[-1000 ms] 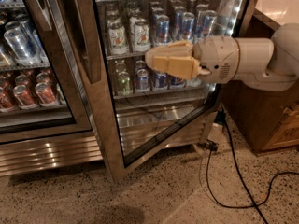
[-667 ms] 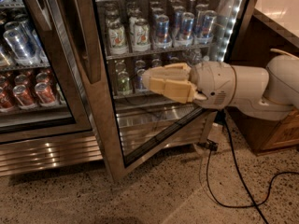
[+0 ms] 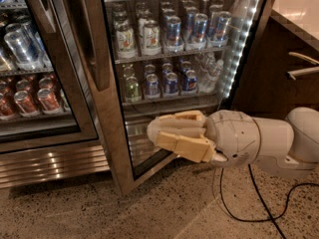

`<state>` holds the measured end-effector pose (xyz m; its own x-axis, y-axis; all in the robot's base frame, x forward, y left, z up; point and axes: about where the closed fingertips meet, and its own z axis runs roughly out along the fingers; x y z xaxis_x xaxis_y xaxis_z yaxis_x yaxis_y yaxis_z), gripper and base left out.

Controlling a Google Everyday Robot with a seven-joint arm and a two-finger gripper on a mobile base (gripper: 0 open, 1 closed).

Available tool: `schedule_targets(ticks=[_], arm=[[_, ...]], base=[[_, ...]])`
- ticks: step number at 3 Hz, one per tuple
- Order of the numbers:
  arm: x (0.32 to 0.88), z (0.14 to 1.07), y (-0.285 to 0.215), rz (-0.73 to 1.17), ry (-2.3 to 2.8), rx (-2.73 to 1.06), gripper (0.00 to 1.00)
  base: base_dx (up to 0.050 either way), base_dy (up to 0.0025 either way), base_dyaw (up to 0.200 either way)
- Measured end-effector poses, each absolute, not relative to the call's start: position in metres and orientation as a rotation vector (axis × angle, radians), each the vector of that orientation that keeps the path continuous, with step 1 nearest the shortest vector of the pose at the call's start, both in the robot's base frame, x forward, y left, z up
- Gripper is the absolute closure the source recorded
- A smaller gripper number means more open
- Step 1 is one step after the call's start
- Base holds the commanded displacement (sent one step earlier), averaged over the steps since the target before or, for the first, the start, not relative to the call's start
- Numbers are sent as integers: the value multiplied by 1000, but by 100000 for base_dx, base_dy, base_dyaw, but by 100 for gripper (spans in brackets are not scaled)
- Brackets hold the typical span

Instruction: Open right fridge door

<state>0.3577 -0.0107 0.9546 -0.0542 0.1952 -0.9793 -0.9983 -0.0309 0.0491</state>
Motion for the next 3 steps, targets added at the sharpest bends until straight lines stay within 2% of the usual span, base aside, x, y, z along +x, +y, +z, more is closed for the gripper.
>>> schedule_targets(ticks=[2, 3], arm=[[360, 938, 3, 1312, 1205, -1137, 100], [340, 913, 14, 1301, 1261, -1182, 100]], base=[[0, 0, 0], [0, 0, 0]])
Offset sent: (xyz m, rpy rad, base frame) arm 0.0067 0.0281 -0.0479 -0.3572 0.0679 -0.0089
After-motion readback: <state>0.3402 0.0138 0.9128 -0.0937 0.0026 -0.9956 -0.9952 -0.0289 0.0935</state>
